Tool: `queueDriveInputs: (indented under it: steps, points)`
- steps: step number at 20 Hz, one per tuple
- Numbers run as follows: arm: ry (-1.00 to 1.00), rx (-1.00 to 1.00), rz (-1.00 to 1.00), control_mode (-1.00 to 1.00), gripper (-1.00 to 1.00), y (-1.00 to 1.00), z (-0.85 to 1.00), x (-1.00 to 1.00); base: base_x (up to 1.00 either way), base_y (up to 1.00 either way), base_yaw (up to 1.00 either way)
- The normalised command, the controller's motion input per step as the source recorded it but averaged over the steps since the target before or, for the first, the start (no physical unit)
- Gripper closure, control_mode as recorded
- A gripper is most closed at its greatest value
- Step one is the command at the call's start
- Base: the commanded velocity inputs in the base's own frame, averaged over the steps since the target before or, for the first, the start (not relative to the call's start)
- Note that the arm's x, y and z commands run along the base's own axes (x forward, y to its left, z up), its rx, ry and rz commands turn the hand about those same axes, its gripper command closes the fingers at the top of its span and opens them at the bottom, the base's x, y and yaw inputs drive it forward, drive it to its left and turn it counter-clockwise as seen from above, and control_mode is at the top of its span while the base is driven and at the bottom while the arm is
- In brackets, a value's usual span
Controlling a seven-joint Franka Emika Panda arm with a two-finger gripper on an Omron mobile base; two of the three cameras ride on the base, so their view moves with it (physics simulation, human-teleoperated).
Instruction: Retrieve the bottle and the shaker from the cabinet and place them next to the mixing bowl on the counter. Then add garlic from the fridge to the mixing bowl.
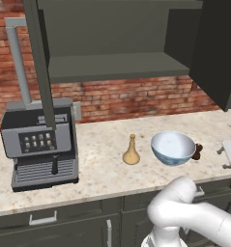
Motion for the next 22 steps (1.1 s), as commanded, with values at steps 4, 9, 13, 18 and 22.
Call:
queueDriveInputs:
  steps: [4,9,13,18,22]
  points:
    - [-0.14,-0.57,0.00,-1.00,-1.00,0.00,0.02,-1.00,0.00,0.00,0.00]
    - [-0.17,-0.61,0.02,-1.00,-1.00,0.02,0.03,-1.00,0.00,0.00,0.00]
    - [-0.02,-0.55,0.05,-1.00,-1.00,0.40,0.28,-0.40,0.00,0.00,0.00]
    - [-0.02,-0.47,0.18,-1.00,-1.00,0.82,0.52,-0.07,0.00,0.00,0.00]
    - [0.00,-0.37,0.33,-1.00,-1.00,0.97,0.27,-0.16,0.00,0.00,0.00]
